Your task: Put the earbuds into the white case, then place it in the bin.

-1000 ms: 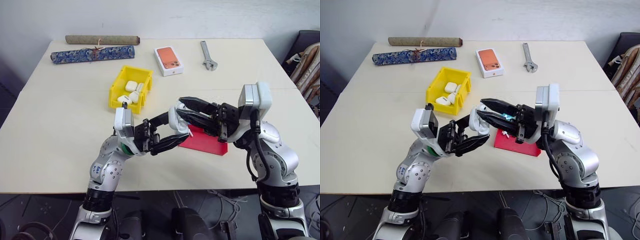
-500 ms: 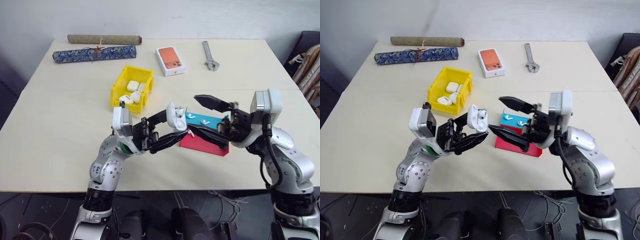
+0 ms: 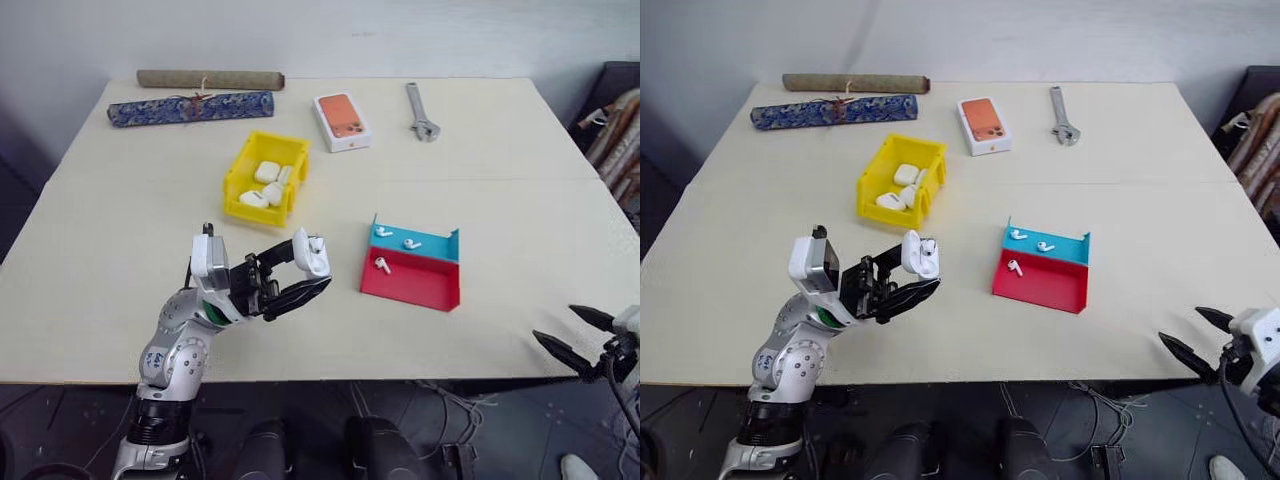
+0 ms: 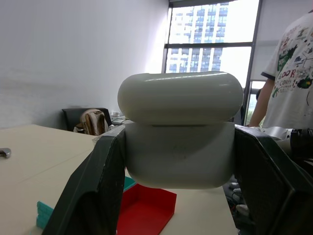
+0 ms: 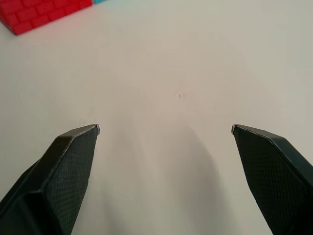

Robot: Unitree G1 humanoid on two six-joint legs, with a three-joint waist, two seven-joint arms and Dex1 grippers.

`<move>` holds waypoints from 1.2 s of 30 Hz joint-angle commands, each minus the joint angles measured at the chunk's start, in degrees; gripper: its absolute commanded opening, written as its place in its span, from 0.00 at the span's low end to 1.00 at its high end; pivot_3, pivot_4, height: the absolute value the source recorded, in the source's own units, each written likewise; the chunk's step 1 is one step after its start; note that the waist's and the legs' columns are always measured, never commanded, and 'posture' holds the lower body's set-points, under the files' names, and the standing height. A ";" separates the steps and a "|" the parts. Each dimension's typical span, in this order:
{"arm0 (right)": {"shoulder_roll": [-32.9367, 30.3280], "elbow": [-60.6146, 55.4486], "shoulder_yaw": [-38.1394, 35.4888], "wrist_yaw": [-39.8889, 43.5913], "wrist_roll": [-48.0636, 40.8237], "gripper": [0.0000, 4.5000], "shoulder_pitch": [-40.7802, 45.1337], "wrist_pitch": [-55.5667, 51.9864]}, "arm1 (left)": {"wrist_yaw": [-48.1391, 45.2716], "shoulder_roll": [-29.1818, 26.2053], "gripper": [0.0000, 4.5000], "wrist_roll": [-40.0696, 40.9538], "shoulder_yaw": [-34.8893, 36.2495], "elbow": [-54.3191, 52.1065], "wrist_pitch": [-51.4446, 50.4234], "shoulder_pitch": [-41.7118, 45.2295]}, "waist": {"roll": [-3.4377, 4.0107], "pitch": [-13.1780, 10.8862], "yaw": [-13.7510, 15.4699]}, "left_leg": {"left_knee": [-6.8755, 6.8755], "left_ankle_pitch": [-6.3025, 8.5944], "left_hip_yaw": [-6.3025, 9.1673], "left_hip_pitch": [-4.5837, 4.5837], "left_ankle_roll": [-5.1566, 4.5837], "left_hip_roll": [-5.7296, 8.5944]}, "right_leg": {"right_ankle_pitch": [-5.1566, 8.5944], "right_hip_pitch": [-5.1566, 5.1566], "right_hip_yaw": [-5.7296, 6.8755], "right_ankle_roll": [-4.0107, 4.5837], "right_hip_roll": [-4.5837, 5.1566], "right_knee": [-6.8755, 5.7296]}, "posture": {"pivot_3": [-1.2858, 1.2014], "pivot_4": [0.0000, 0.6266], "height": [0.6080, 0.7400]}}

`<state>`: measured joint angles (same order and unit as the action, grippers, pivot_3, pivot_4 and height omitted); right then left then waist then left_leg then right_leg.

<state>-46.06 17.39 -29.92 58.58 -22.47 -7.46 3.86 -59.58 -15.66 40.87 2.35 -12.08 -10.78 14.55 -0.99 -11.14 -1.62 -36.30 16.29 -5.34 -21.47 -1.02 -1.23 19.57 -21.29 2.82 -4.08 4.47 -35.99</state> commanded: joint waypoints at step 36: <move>8.34 41.08 53.07 17.69 35.34 0.23 76.65 10.71 | 2.89 0.61 0.62 0.87 -0.34 -5.76 1.82 -3.47 | 0.11 -0.02 -0.10 | -0.35 0.02 0.03 -0.30 0.23 -0.23 | -0.10 -0.28 0.28 0.05 -0.06 -0.18 | 0.52 0.24 1.00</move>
<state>-37.57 57.20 23.54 75.84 12.23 67.68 13.03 -57.02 -14.82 41.27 1.71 -15.33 -9.75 11.03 -0.88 -11.16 -1.72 -36.69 16.32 -5.31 -21.77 -0.78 -1.46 19.47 -21.58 3.10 -4.03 4.41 -36.21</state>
